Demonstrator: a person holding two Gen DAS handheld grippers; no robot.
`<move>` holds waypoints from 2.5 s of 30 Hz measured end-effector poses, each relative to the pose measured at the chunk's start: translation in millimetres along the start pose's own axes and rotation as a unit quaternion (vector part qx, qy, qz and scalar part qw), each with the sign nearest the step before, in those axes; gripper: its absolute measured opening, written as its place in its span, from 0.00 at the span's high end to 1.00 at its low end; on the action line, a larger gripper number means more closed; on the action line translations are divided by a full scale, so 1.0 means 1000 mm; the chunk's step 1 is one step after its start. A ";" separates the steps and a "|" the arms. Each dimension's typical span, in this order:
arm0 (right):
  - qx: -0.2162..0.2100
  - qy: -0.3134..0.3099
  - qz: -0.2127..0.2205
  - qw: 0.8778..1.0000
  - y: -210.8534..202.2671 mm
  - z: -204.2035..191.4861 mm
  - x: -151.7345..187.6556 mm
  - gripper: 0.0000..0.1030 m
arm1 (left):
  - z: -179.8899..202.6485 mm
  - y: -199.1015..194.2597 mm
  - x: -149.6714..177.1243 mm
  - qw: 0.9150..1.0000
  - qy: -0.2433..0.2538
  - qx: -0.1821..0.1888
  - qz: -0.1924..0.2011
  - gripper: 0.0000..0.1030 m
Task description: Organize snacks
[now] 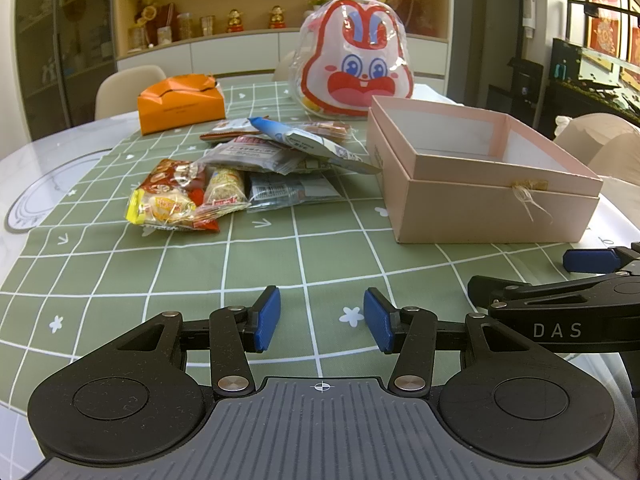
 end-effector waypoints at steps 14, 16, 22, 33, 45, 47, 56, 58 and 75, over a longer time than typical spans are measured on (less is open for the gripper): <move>0.000 0.000 0.000 1.000 0.001 0.000 0.000 0.00 | 0.000 0.000 0.000 1.000 0.001 0.000 0.000 0.48; 0.000 0.000 0.000 1.000 0.001 -0.001 0.000 0.00 | 0.000 0.000 0.000 1.000 0.000 0.000 0.000 0.48; -0.004 -0.004 -0.001 1.000 0.001 0.000 0.000 0.00 | 0.000 0.000 0.000 1.000 0.000 0.001 0.000 0.48; 0.013 -0.003 -0.085 0.996 0.005 -0.011 -0.007 0.00 | -0.019 0.004 -0.014 0.988 -0.008 0.140 -0.062 0.59; -0.072 -0.037 -0.132 0.988 -0.010 -0.121 -0.059 0.13 | -0.170 0.040 -0.098 0.982 -0.087 0.144 -0.089 0.65; -0.077 -0.014 -0.131 0.988 -0.002 -0.140 -0.083 0.13 | -0.192 0.056 -0.116 0.977 -0.105 0.164 -0.085 0.65; -0.005 0.057 -0.132 0.990 0.096 -0.155 -0.186 0.13 | -0.240 0.191 -0.176 0.958 -0.164 0.199 -0.122 0.65; -0.017 0.091 -0.154 0.984 0.126 -0.159 -0.200 0.13 | -0.246 0.193 -0.170 0.951 -0.184 0.214 -0.124 0.65; -0.062 0.028 -0.174 0.982 0.190 -0.248 -0.191 0.30 | -0.284 0.159 -0.093 0.939 -0.179 0.257 -0.141 0.64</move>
Point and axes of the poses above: each gripper's, at about its wrist camera, not at the fingertips, and y roughly the way its jaws point, z to its right, x to its underside, the point moved 7 cm from there along y, roughly the way its jaws point, and after that the axes turned 10 degrees about y, right-handed, at the moved point
